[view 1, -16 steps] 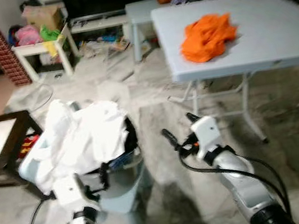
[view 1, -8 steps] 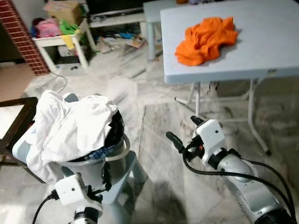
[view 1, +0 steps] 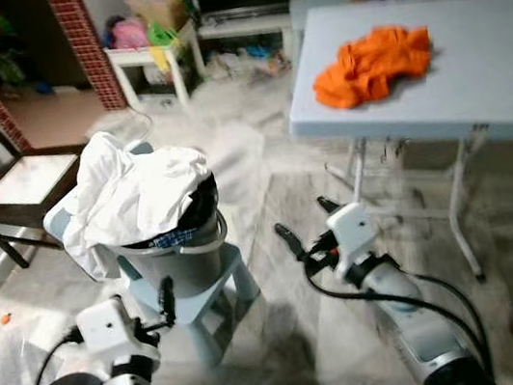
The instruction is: Hang hanger
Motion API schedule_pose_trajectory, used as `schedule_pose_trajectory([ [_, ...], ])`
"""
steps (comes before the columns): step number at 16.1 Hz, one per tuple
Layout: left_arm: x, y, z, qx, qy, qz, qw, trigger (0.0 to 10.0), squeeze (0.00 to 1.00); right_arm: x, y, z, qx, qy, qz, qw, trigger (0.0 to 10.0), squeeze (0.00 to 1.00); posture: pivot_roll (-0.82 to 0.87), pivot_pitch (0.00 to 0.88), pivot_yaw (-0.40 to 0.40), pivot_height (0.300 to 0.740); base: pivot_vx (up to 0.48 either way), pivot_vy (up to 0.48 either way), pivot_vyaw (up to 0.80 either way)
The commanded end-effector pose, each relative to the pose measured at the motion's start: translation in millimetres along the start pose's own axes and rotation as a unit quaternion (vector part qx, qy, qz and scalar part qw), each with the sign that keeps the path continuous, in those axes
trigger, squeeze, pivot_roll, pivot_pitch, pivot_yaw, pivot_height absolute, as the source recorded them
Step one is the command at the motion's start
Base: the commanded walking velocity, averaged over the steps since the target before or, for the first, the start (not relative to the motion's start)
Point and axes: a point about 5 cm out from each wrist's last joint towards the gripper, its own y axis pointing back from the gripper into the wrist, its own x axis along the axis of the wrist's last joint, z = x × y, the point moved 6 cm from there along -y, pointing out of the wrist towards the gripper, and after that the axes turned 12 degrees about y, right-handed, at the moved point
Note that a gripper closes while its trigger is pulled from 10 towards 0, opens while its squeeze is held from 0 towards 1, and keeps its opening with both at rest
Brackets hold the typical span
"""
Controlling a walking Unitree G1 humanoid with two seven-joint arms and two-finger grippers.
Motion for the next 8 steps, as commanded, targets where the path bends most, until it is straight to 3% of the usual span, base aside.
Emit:
schedule_pose_trajectory([
  [1, 6.8, 0.4, -0.9, -0.007, 0.001, 0.01, 1.0, 10.0, 0.0, 4.2, -2.6, -1.2, 0.002, 0.0, 0.007, 1.0, 10.0, 0.0, 0.04, 0.0, 0.037, 0.74, 0.0, 0.0, 0.54],
  [3, 7.1, 0.0, 0.7, -0.011, 0.002, 0.01, 1.0, 10.0, 0.0, 3.8, -1.8, -0.3, -0.001, -0.001, 0.007, 1.0, 10.0, 0.0, 0.04, 0.0, 0.043, 0.74, 0.131, 0.0, 0.51],
  [8, 5.7, -0.6, 5.0, -0.023, 0.005, 0.007, 1.0, 10.0, 0.0, 2.1, 1.2, 2.7, -0.008, -0.001, 0.004, 1.0, 10.0, 0.0, 0.03, 0.0, 0.05, 0.74, 0.318, 0.0, 0.0],
])
